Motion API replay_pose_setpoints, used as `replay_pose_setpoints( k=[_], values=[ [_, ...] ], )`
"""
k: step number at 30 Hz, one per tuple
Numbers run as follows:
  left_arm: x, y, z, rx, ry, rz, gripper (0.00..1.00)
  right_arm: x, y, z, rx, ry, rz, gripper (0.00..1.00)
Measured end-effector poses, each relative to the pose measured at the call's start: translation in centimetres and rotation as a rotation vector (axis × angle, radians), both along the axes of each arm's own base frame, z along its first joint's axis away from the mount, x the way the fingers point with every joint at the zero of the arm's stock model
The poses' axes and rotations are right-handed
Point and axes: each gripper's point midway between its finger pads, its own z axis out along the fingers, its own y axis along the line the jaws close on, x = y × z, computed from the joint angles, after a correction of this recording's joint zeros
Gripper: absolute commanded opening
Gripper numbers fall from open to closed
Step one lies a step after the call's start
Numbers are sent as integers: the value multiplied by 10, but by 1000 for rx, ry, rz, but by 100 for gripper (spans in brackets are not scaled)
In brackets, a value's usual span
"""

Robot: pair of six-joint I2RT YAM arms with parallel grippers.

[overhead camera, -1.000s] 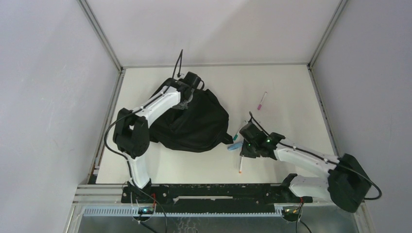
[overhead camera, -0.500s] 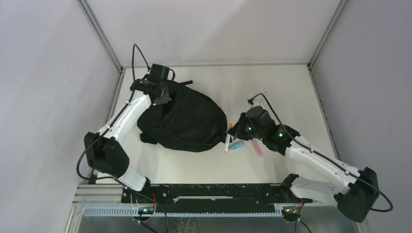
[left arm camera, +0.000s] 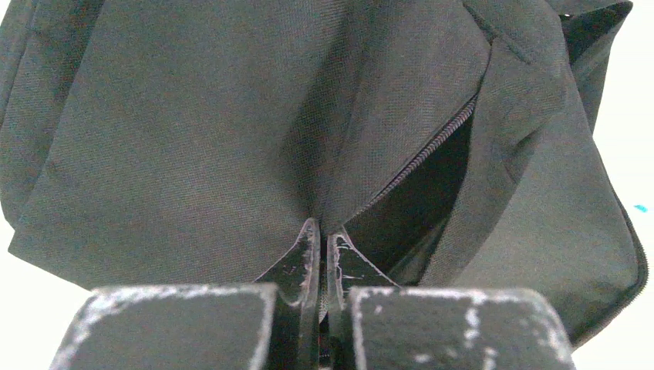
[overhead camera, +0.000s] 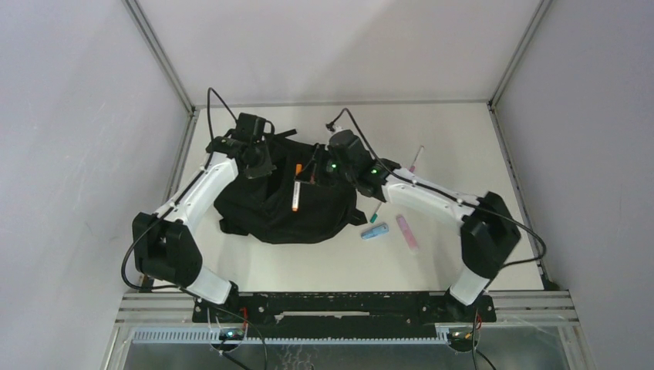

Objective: Pack the student bag
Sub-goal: Place the stationery in the student bag.

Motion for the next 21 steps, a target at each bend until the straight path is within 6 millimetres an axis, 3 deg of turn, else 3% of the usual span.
replay_pose_setpoints(
  k=[6, 11, 18, 21],
  values=[
    [-2, -5, 0, -27, 11, -26, 0, 20, 43, -18, 30, 52, 35, 0],
    [-4, -6, 0, -43, 19, -46, 0, 41, 67, -33, 53, 85, 16, 0],
    [-7, -4, 14, -80, -7, -58, 0, 69, 71, -74, 56, 191, -78, 0],
    [-8, -4, 20, -89, -23, -69, 0, 78, 72, -82, 57, 224, -113, 0]
  ],
)
